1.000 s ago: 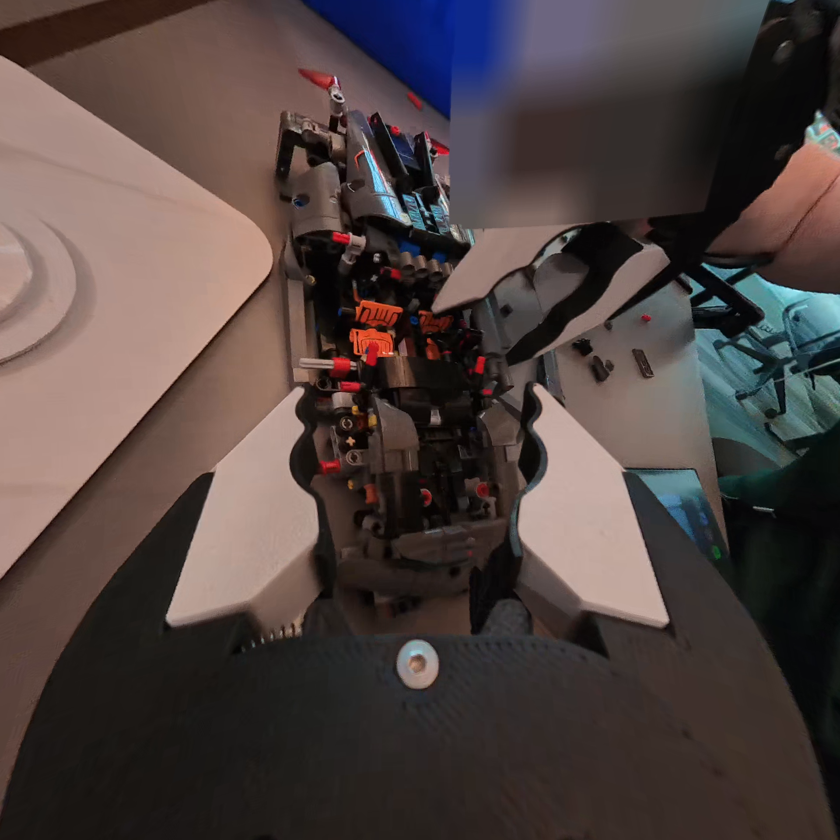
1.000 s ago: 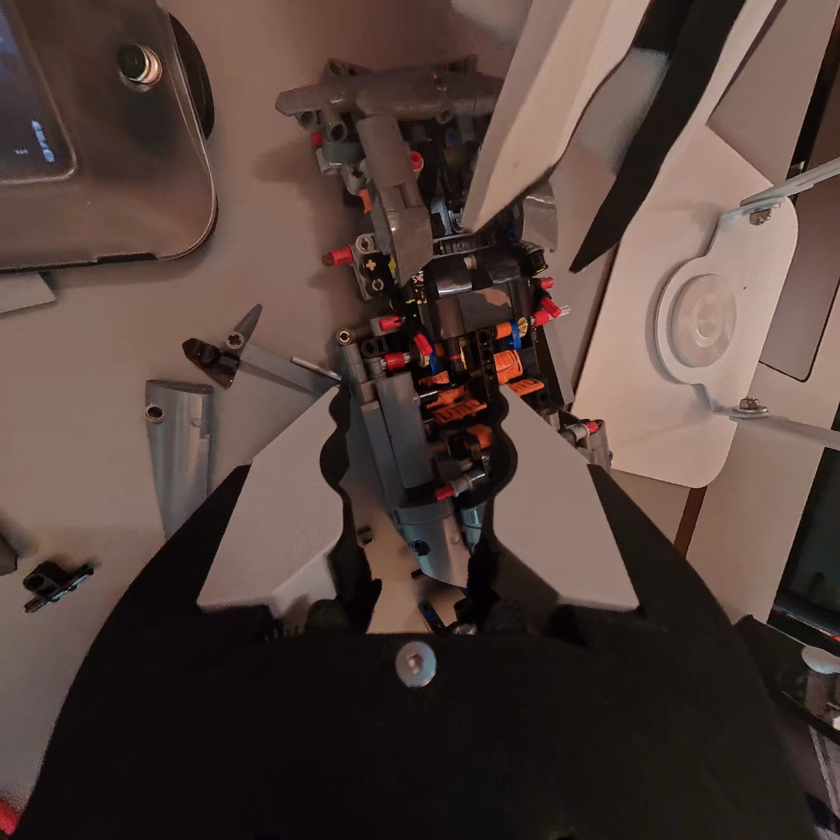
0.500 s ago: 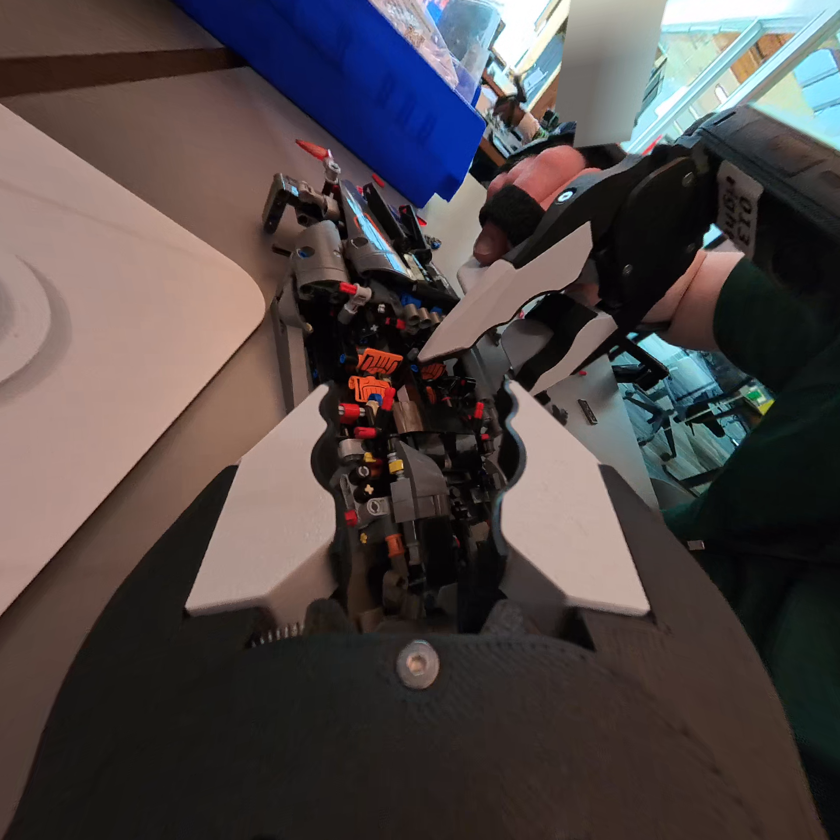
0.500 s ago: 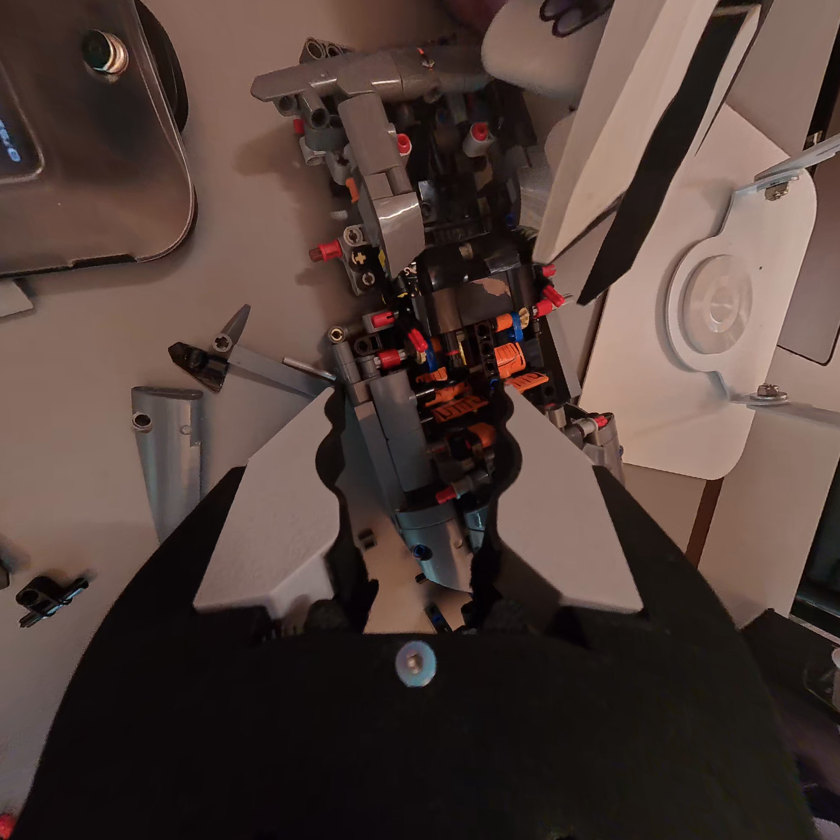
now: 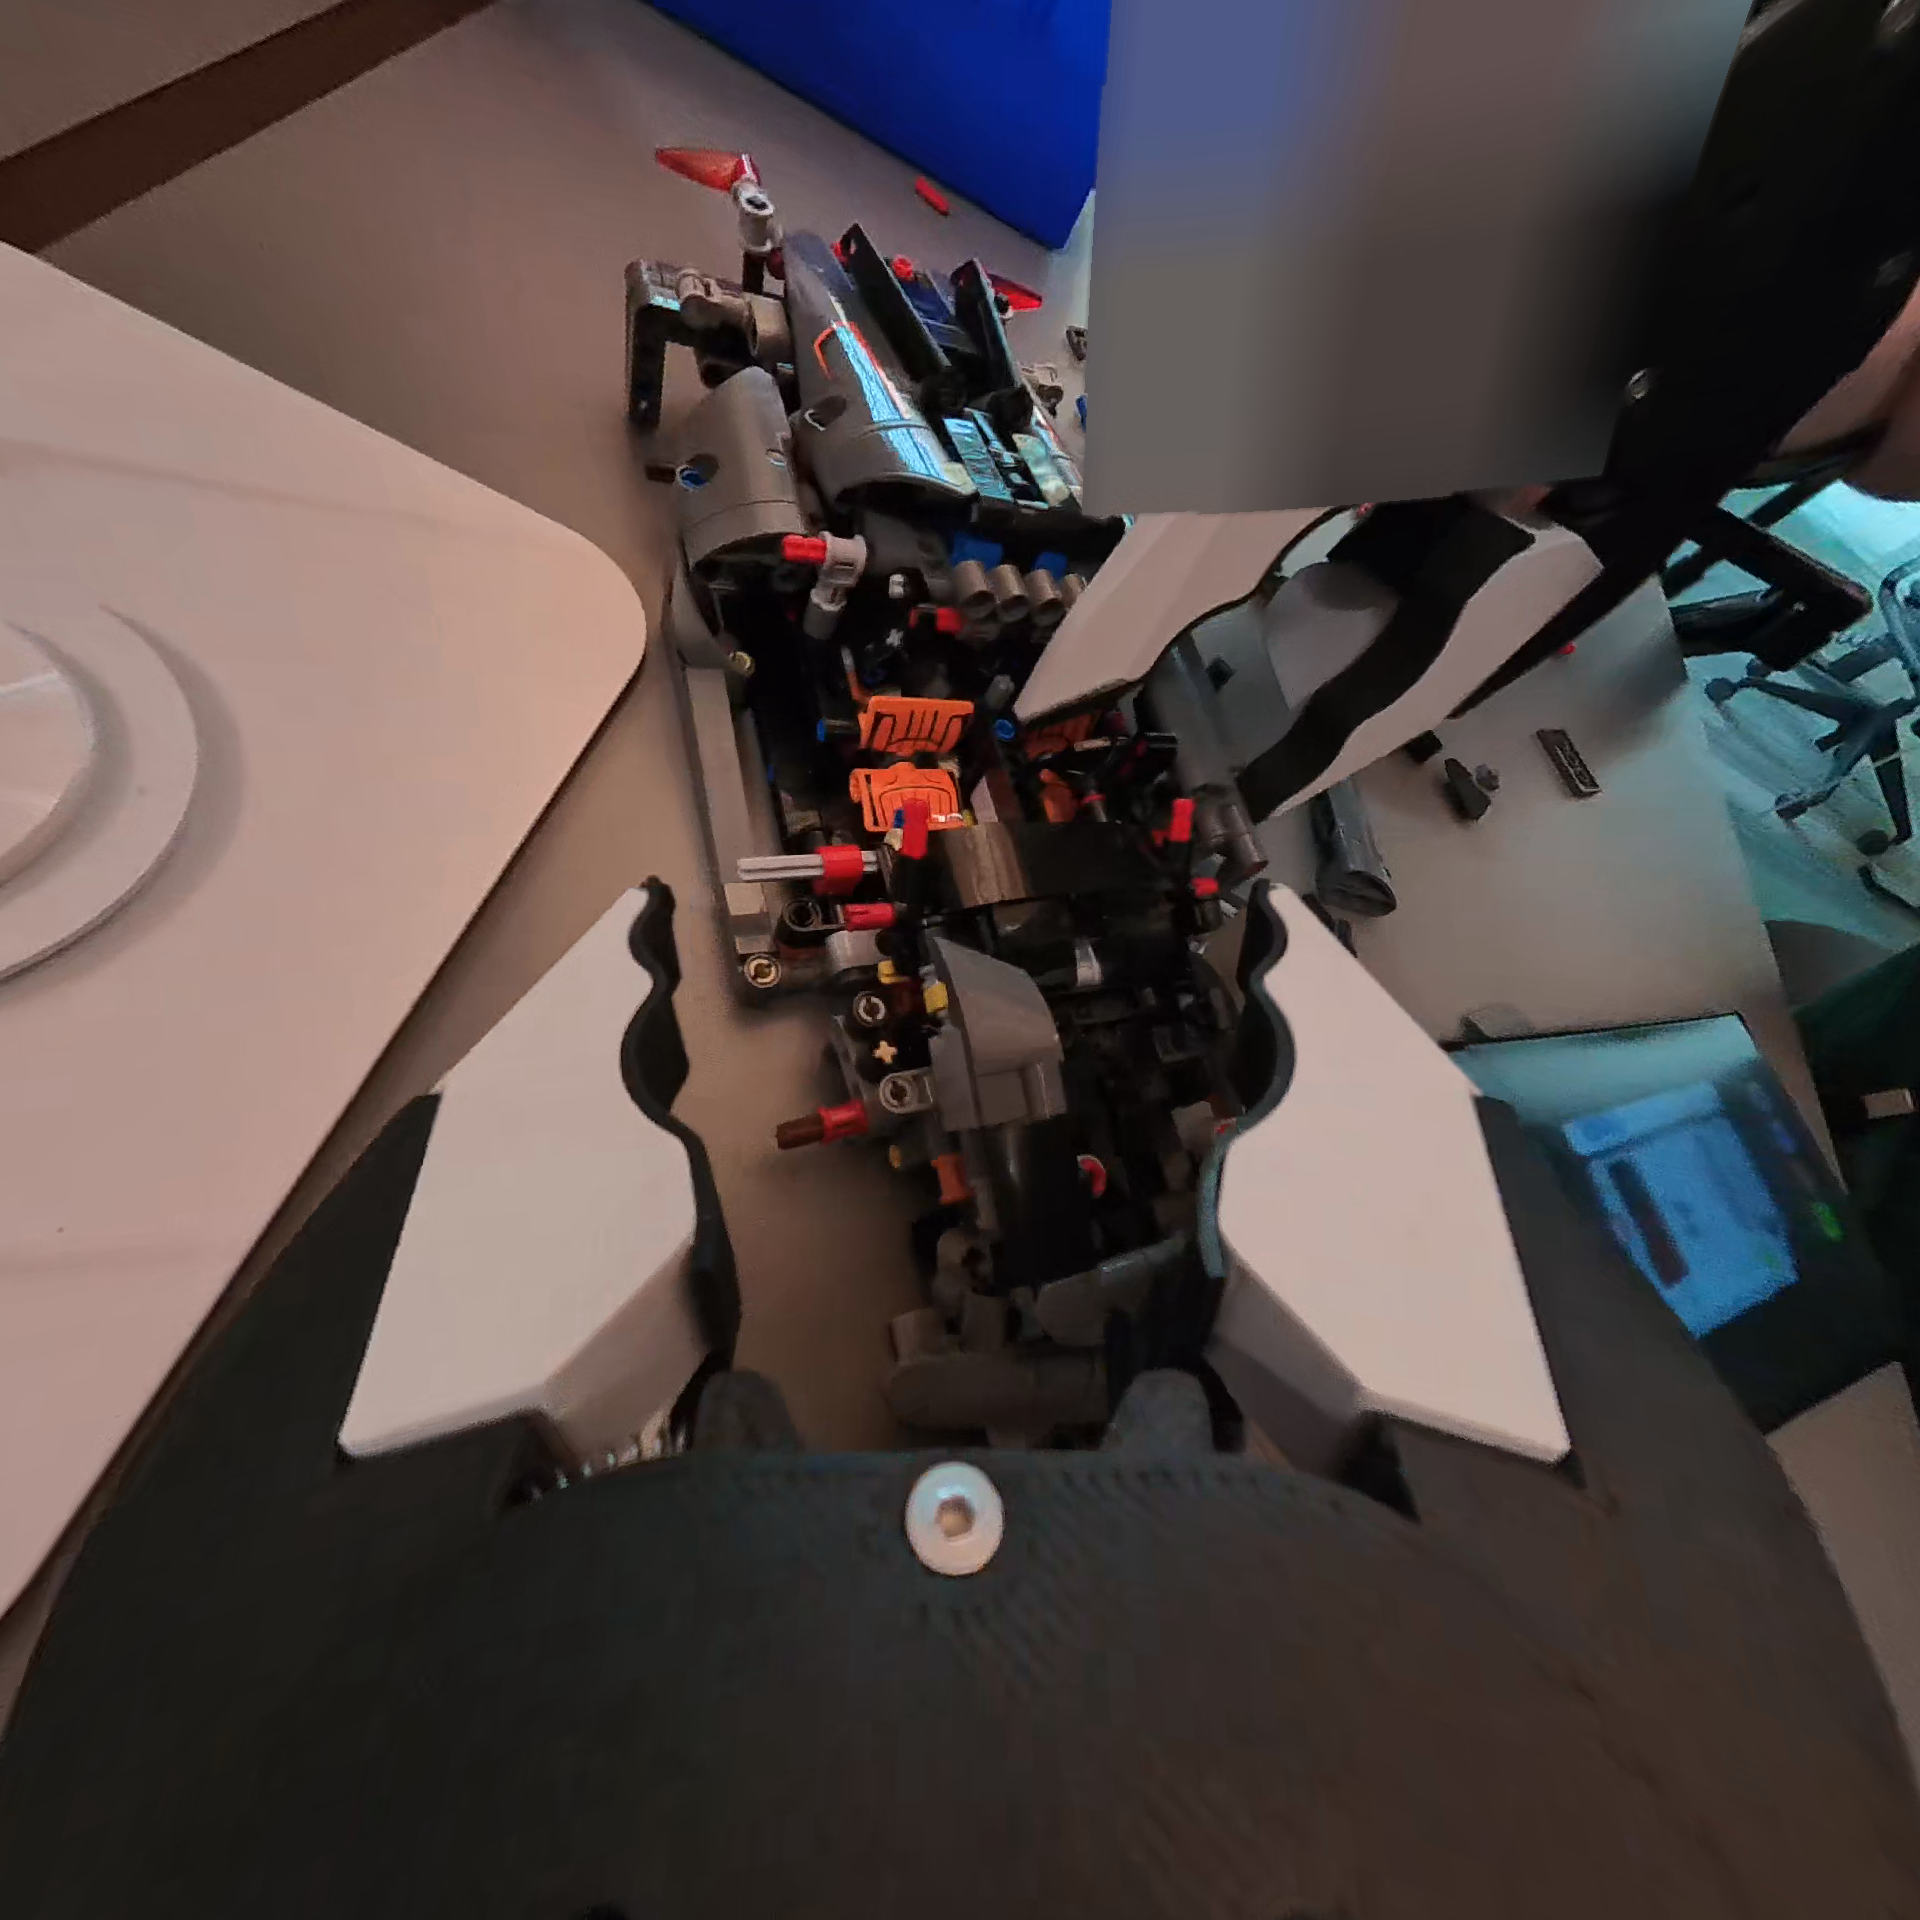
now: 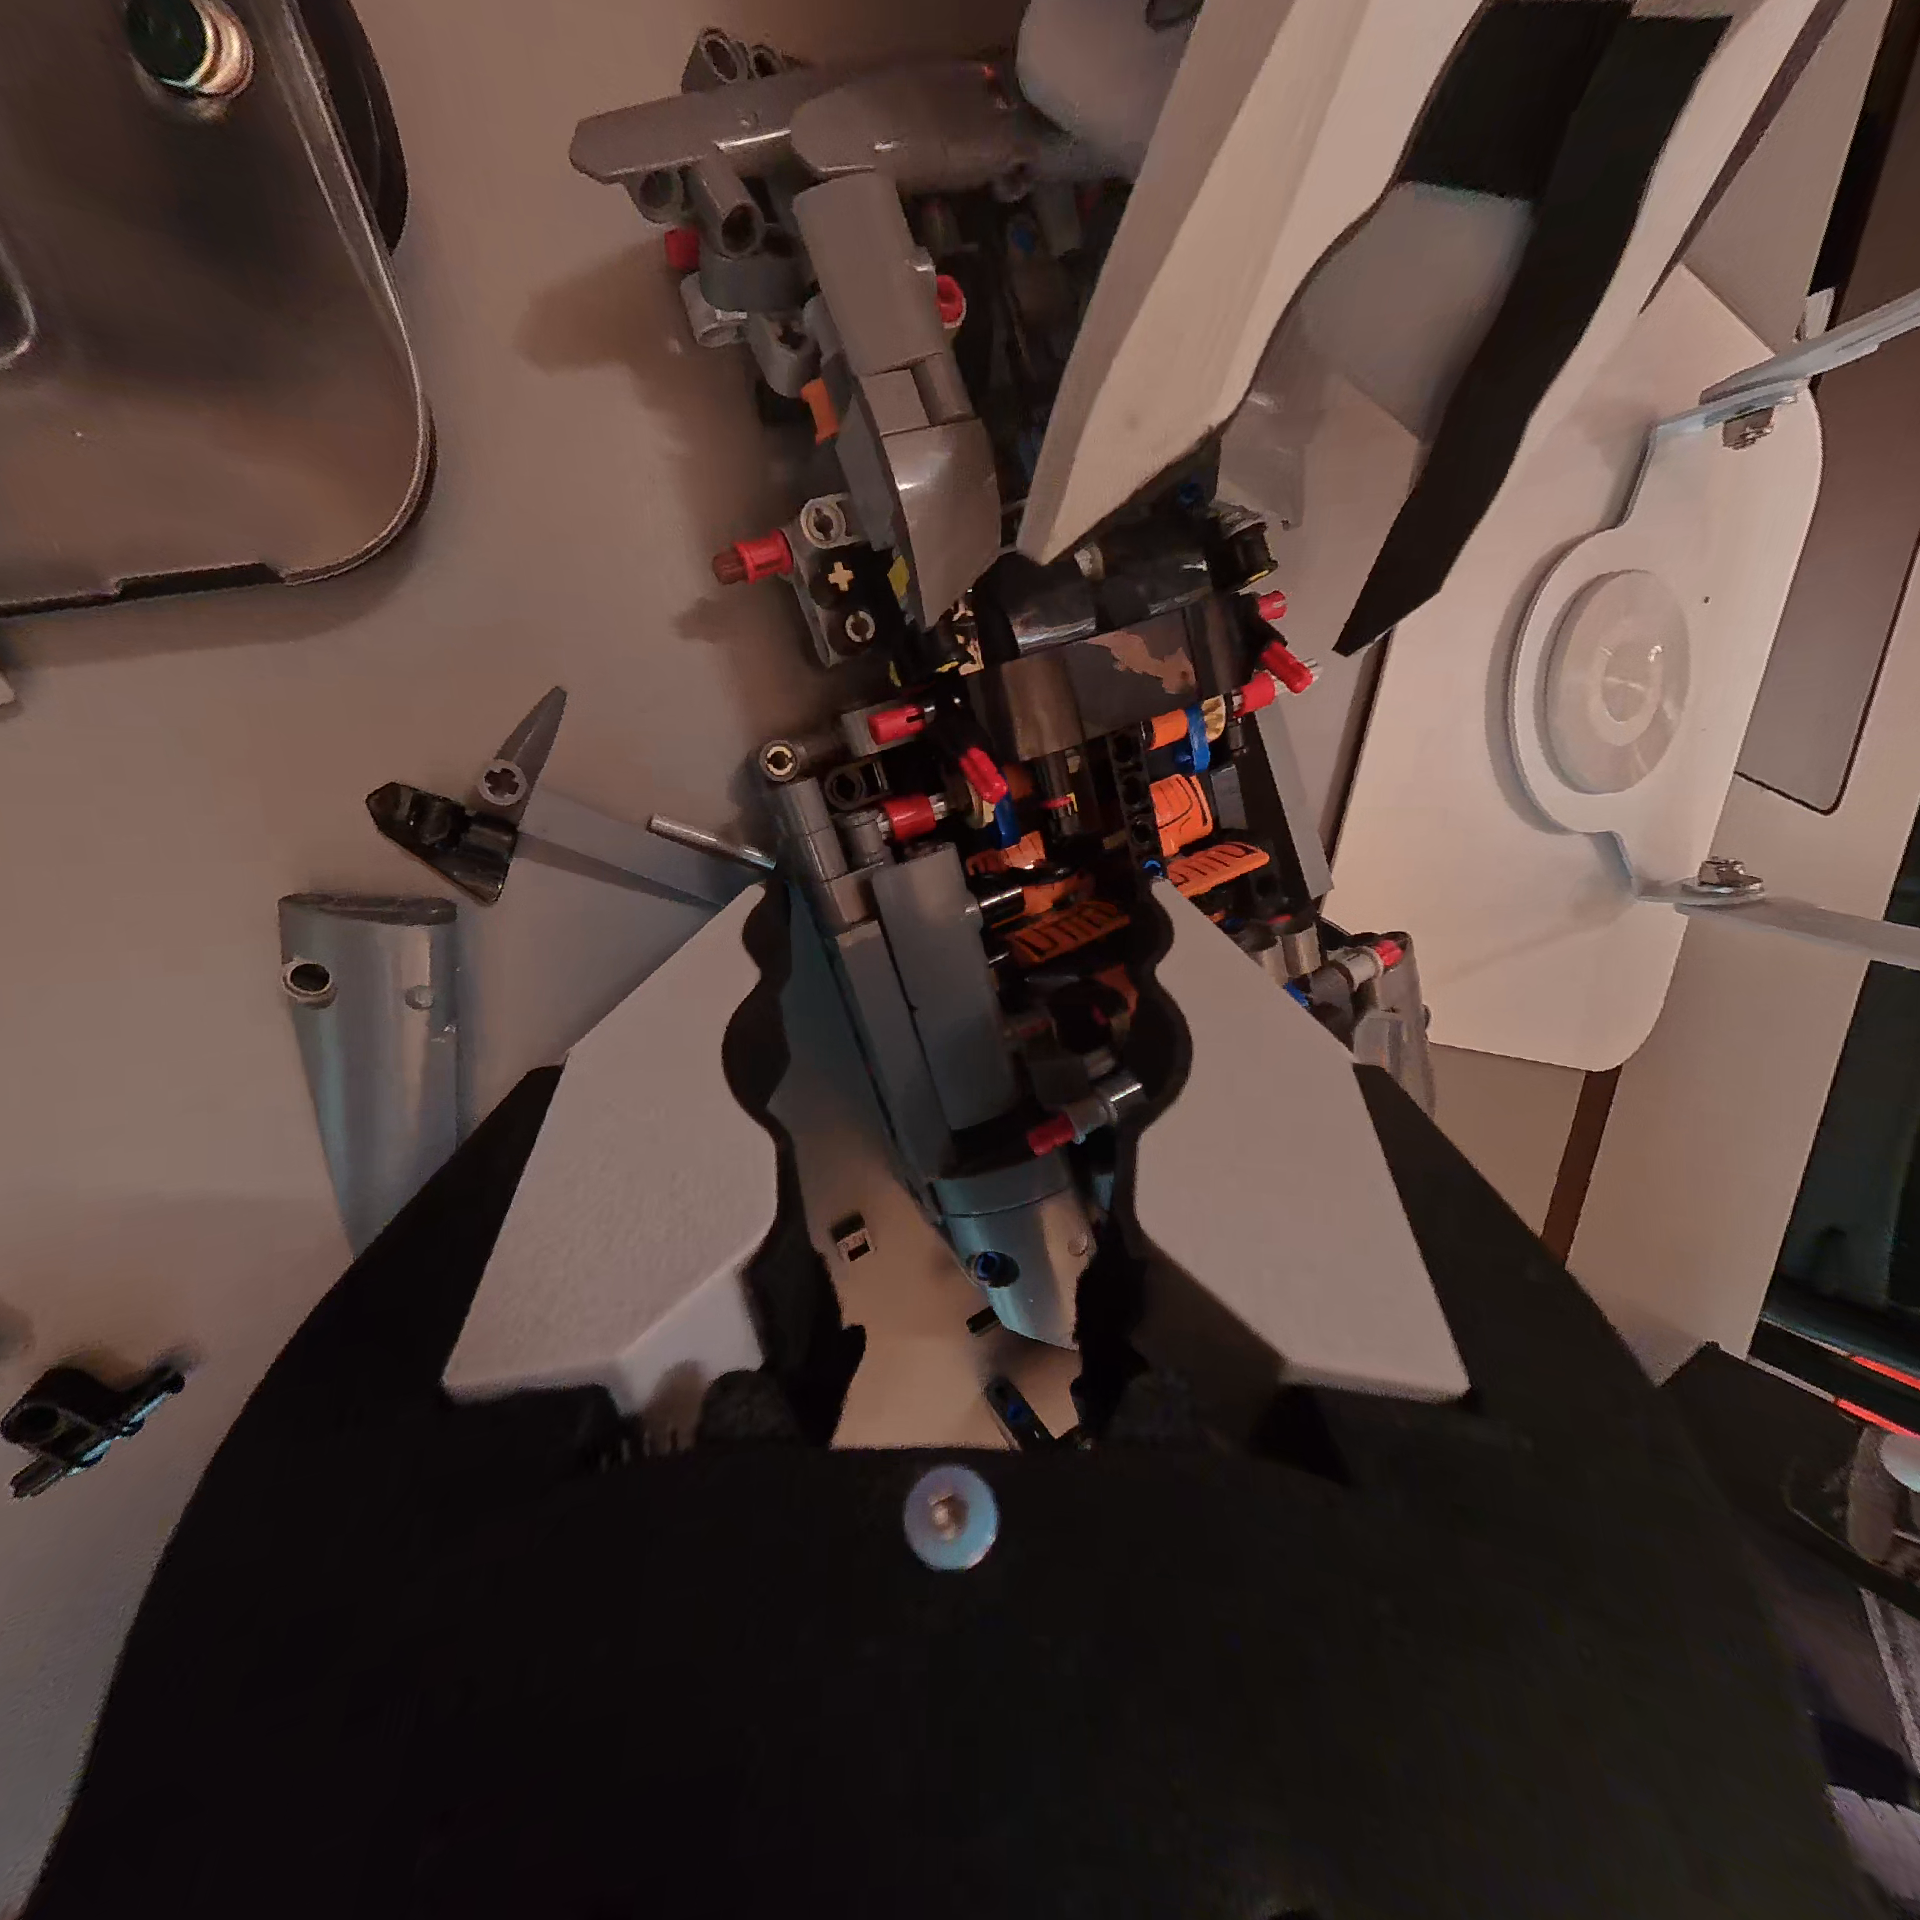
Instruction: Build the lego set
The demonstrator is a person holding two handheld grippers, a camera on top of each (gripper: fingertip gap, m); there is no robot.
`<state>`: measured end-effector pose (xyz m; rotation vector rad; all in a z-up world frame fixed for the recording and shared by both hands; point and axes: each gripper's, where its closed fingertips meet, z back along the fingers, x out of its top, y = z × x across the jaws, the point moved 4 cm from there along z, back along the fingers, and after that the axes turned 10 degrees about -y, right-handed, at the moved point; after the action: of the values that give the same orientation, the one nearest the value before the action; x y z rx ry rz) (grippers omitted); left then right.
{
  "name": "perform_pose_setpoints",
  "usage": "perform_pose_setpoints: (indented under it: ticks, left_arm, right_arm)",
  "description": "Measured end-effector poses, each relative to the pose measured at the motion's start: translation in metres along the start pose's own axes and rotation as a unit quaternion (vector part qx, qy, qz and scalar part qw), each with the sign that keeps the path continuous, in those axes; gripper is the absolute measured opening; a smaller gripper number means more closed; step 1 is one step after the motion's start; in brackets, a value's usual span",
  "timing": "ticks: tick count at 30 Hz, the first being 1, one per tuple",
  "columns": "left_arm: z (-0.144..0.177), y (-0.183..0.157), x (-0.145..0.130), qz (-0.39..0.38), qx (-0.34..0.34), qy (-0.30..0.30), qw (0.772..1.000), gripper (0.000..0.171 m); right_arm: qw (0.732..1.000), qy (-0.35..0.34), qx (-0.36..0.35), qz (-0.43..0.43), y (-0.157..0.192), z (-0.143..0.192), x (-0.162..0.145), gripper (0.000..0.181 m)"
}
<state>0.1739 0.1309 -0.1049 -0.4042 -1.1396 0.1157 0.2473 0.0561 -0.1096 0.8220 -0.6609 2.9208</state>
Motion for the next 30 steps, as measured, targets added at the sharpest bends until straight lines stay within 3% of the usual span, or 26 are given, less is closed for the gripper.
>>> perform_pose_setpoints:
  ticks: [10,17,30]
  left_arm:
    - [-0.011,-0.007,-0.004,-0.012,-0.008,0.012,1.0,0.102]
    - [-0.014,-0.013,-0.007,-0.032,0.005,0.015,0.999,0.114]
    - [-0.019,-0.015,-0.01,-0.046,0.02,0.013,0.999,0.118]
  right_arm:
    - [1.0,-0.001,-0.006,-0.016,-0.003,-0.001,0.001,0.065]
    - [1.0,-0.003,0.002,-0.023,-0.004,-0.002,0.002,0.065]
    - [0.999,0.006,0.013,-0.037,-0.007,-0.002,0.0,0.069]
